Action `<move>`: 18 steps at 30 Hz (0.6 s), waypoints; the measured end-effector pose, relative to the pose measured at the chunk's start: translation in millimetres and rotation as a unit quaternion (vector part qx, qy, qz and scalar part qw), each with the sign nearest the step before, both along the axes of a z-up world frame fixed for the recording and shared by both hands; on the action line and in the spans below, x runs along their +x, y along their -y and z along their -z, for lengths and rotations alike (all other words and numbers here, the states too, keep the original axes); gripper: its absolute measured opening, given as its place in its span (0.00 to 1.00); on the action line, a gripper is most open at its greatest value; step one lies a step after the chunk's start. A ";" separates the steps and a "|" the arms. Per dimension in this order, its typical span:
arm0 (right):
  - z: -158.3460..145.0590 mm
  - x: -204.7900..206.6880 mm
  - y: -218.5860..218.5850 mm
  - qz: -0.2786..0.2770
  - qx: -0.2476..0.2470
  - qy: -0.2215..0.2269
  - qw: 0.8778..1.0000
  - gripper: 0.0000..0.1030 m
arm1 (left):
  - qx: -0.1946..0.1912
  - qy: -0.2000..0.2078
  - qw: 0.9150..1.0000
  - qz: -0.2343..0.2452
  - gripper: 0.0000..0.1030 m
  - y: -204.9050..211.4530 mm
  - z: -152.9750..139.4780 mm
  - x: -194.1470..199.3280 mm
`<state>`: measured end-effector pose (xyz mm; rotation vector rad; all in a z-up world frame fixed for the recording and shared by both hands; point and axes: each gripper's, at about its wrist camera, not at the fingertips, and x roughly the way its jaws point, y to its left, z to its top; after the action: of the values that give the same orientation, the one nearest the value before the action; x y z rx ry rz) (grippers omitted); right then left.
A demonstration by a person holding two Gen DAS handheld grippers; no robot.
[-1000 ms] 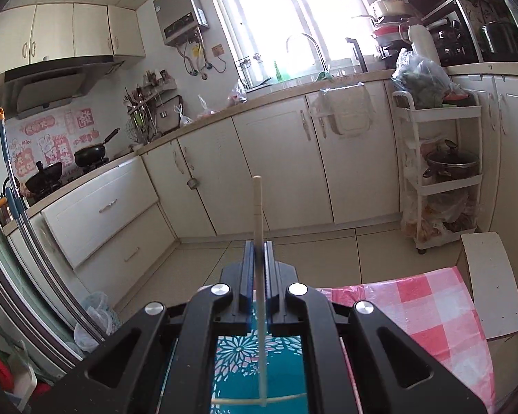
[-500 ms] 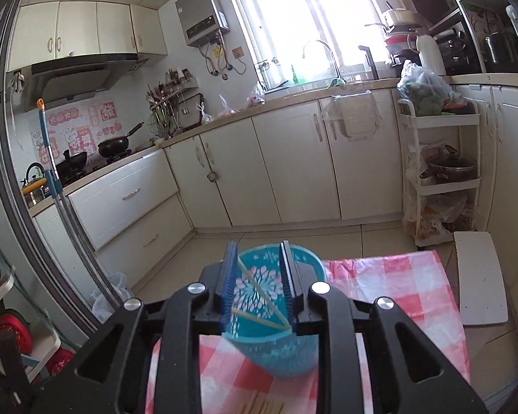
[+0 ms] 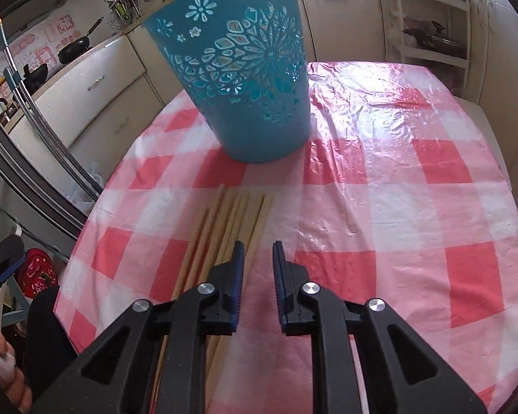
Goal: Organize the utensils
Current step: 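Grasp another wooden chopstick from the bundle with the left tool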
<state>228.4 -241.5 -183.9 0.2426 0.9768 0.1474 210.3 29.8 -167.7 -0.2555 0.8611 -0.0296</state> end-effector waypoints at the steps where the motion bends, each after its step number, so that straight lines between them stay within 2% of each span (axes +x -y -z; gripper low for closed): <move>1: 3.7 -2.0 -0.5 0.000 -0.005 0.001 1.000 0.16 | 0.000 -0.002 1.000 0.002 0.85 0.4 0.8 -1.4; 6: 11.2 -2.2 -7.5 0.004 -0.037 -0.002 0.999 0.12 | 0.003 -0.009 1.000 0.008 0.85 2.1 5.0 -4.3; 12: 11.2 -5.2 -12.2 -0.025 -0.071 0.003 0.997 0.09 | 0.011 -0.027 0.999 0.030 0.85 14.6 12.5 2.8; 18: 8.6 -16.2 4.2 -0.055 -0.093 -0.009 0.994 0.09 | 0.064 -0.060 0.992 0.095 0.85 60.1 30.5 28.5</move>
<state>212.1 -245.7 -192.5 0.0189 1.0145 0.1534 238.8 -30.3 -198.2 -0.0543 1.0008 -0.1369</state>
